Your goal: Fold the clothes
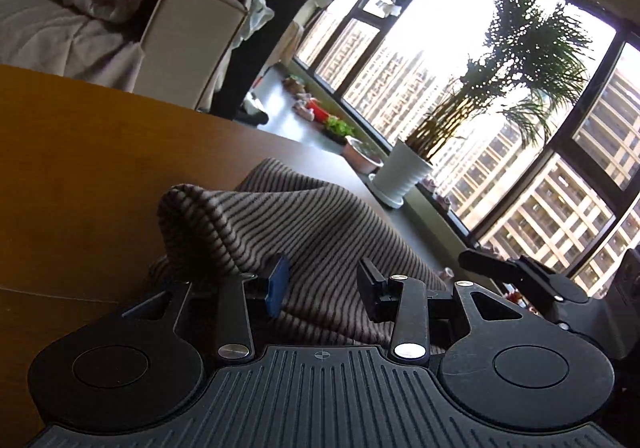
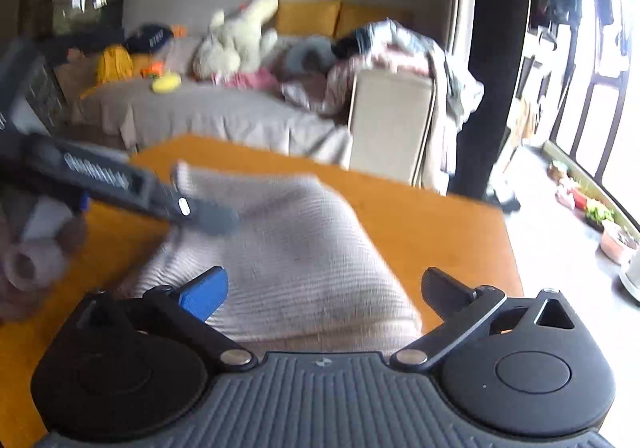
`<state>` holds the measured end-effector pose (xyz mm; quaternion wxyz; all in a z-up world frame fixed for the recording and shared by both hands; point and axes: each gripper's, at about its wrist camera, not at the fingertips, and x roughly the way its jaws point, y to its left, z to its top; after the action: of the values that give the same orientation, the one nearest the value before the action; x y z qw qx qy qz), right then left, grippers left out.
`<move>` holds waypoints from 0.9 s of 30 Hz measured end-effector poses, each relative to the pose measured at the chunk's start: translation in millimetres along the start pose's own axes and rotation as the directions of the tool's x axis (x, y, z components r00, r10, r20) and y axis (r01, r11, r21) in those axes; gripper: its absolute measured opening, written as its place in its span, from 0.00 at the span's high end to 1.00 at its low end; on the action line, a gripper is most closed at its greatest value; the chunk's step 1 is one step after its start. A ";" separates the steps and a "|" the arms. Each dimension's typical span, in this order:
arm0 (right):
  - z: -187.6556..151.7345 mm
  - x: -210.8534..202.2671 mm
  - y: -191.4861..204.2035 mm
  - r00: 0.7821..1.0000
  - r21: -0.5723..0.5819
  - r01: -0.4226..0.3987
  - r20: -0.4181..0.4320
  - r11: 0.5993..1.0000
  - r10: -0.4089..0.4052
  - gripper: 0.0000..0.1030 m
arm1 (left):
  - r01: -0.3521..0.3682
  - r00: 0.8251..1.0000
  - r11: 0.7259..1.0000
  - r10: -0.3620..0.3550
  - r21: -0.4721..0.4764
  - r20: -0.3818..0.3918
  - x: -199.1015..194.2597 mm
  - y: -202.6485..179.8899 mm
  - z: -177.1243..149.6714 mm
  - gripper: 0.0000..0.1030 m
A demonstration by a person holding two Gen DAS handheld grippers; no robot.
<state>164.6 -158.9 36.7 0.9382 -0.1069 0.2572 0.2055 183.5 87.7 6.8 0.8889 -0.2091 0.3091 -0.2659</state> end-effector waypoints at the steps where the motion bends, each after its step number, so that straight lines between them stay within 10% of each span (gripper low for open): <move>1: -4.1 11.0 -1.2 0.999 0.007 0.007 -0.036 1.000 -0.007 0.00 | -0.003 1.000 1.000 0.003 0.003 0.002 -0.4 0.1 -0.5 0.59; 19: -0.3 -6.4 -13.4 0.999 0.112 -0.032 0.012 0.993 0.031 0.00 | -0.063 0.998 0.993 0.060 0.104 0.030 -6.5 -14.7 -11.4 0.59; 23: 35.1 -13.9 -36.9 0.993 0.200 -0.103 0.076 0.974 0.090 0.31 | -0.058 0.998 0.991 0.054 0.117 0.038 -5.7 -13.5 -14.0 0.59; 27: 75.8 14.0 -49.2 0.990 0.234 -0.134 0.075 0.963 0.119 0.33 | -0.052 0.998 0.991 0.047 0.123 0.050 -8.3 -12.2 -17.9 0.59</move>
<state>230.5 -174.9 98.0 0.9365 0.0293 0.2578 0.2360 161.9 79.6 4.1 0.9135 -0.1519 0.2760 -0.2575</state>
